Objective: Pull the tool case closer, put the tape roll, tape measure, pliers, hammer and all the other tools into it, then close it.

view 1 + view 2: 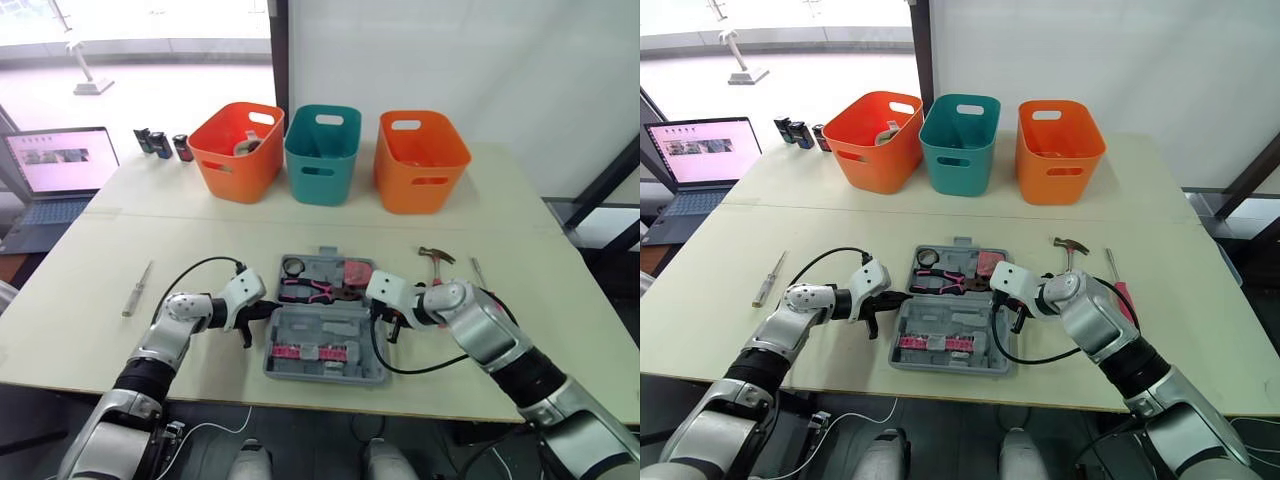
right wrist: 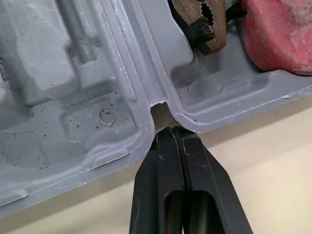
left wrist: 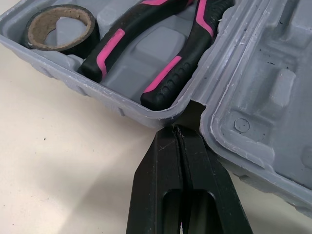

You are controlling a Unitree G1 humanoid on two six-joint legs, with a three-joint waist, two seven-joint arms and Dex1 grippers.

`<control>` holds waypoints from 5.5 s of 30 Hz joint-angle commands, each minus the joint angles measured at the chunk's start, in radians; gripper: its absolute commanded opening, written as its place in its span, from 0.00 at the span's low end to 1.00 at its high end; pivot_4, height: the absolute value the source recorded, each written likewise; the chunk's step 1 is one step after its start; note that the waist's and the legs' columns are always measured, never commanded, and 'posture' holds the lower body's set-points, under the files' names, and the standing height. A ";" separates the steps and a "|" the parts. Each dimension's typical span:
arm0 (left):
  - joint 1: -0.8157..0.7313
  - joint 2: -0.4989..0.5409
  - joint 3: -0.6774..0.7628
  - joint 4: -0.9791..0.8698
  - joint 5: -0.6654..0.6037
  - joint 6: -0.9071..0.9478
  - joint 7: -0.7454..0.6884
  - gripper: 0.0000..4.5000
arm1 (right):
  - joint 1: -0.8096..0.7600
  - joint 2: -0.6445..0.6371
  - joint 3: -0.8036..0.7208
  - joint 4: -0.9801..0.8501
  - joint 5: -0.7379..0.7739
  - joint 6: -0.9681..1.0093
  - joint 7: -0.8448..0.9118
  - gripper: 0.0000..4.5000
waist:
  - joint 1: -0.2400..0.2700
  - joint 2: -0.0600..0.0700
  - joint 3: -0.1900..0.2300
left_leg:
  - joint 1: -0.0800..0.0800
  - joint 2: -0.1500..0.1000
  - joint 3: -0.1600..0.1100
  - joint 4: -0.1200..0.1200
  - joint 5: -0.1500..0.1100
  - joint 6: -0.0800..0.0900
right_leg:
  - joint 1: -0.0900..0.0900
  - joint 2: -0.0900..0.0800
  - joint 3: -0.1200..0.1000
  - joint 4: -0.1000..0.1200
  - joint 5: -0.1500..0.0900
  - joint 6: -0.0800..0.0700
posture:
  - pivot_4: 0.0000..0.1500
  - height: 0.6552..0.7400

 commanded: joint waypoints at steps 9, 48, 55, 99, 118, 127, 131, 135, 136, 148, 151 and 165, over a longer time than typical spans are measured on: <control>0.014 0.010 0.003 -0.044 -0.014 -0.004 -0.012 0.01 | 0.003 0.013 0.001 -0.017 0.002 -0.009 0.006 0.00 | -0.003 0.000 0.000 | 0.000 0.000 0.000 0.000 0.000 0.000 | 0.000 0.000 0.000 0.000 0.000 0.000 | 1.00 1.00; 0.137 0.275 0.283 -0.144 -0.195 0.080 -0.018 0.01 | 0.196 -0.165 -0.365 -0.134 0.147 -0.128 0.029 0.00 | -0.001 0.000 0.001 | -0.001 0.000 0.000 -0.001 0.000 0.000 | -0.001 0.000 0.000 -0.001 -0.001 -0.001 | 1.00 1.00; 0.337 0.527 0.582 -0.048 -0.321 0.062 -0.136 0.20 | 0.549 -0.225 -0.980 -0.235 0.441 -0.211 0.176 0.30 | -0.010 0.000 0.002 | 0.000 0.000 0.000 -0.007 -0.001 0.002 | -0.001 0.000 0.000 -0.005 -0.002 -0.001 | 1.00 1.00; 0.502 0.328 0.821 -0.346 -0.486 0.562 0.489 0.99 | 0.443 -0.176 -0.802 -0.471 0.877 -0.076 -0.058 1.00 | -0.025 -0.008 0.002 | 0.003 0.000 0.001 -0.013 0.005 -0.002 | -0.001 -0.001 0.001 -0.005 0.001 -0.007 | 1.00 1.00; -0.266 0.364 0.213 0.498 -0.097 0.590 0.399 0.99 | 0.130 -0.112 -0.407 -0.374 0.690 -0.199 0.057 1.00 | -0.006 -0.008 0.002 | 0.001 0.000 -0.001 -0.014 0.006 -0.003 | -0.002 0.002 -0.002 -0.003 0.002 0.000 | 1.00 1.00; -0.351 0.330 0.231 0.679 -0.054 0.480 0.382 0.93 | 0.153 -0.115 -0.430 -0.401 0.692 -0.178 0.025 1.00 | -0.004 -0.008 0.002 | 0.002 0.000 -0.001 -0.013 0.008 -0.001 | -0.001 0.001 -0.002 0.000 0.002 -0.001 | 1.00 1.00; -0.364 0.321 0.240 0.703 -0.047 0.446 0.383 0.58 | 0.162 -0.117 -0.432 -0.409 0.692 -0.171 0.018 1.00 | -0.004 -0.008 0.002 | 0.002 0.000 -0.001 -0.013 0.009 -0.001 | 0.000 0.001 -0.002 0.001 0.002 0.000 | 1.00 1.00; -0.371 0.306 0.242 0.713 -0.041 0.419 0.384 0.10 | 0.170 -0.120 -0.435 -0.411 0.689 -0.169 0.012 1.00 | -0.003 -0.008 0.002 | 0.002 0.000 -0.001 -0.013 0.009 -0.001 | 0.000 0.002 -0.002 0.001 0.002 0.000 | 1.00 1.00; -0.372 0.303 0.244 0.715 -0.038 0.415 0.384 0.01 | 0.172 -0.121 -0.435 -0.410 0.685 -0.170 0.011 1.00 | -0.002 -0.008 0.002 | 0.002 0.000 -0.001 -0.013 0.009 -0.001 | 0.000 0.001 -0.002 0.001 0.002 0.000 | 1.00 1.00; -0.431 0.333 0.252 0.657 -0.031 0.253 0.226 0.01 | 0.205 -0.123 -0.446 -0.433 0.675 -0.159 -0.029 1.00 | 0.000 -0.008 0.002 | 0.003 0.000 -0.001 -0.013 0.009 -0.002 | -0.001 0.002 -0.002 0.004 0.002 0.001 | 1.00 1.00; -0.451 0.332 0.265 0.622 -0.051 0.175 0.117 0.01 | 0.210 -0.111 -0.449 -0.446 0.679 -0.149 -0.051 1.00 | -0.001 -0.009 0.002 | 0.002 0.000 -0.001 -0.013 0.009 -0.002 | -0.001 0.002 -0.002 0.004 0.002 0.001 | 1.00 1.00; -0.536 0.297 0.063 0.370 -0.030 0.288 -0.515 0.01 | 0.276 -0.084 -0.457 -0.517 0.662 -0.141 -0.157 1.00 | -0.007 -0.008 0.002 | 0.002 0.000 -0.002 -0.013 0.009 -0.002 | -0.001 0.002 -0.001 0.006 0.001 0.001 | 1.00 1.00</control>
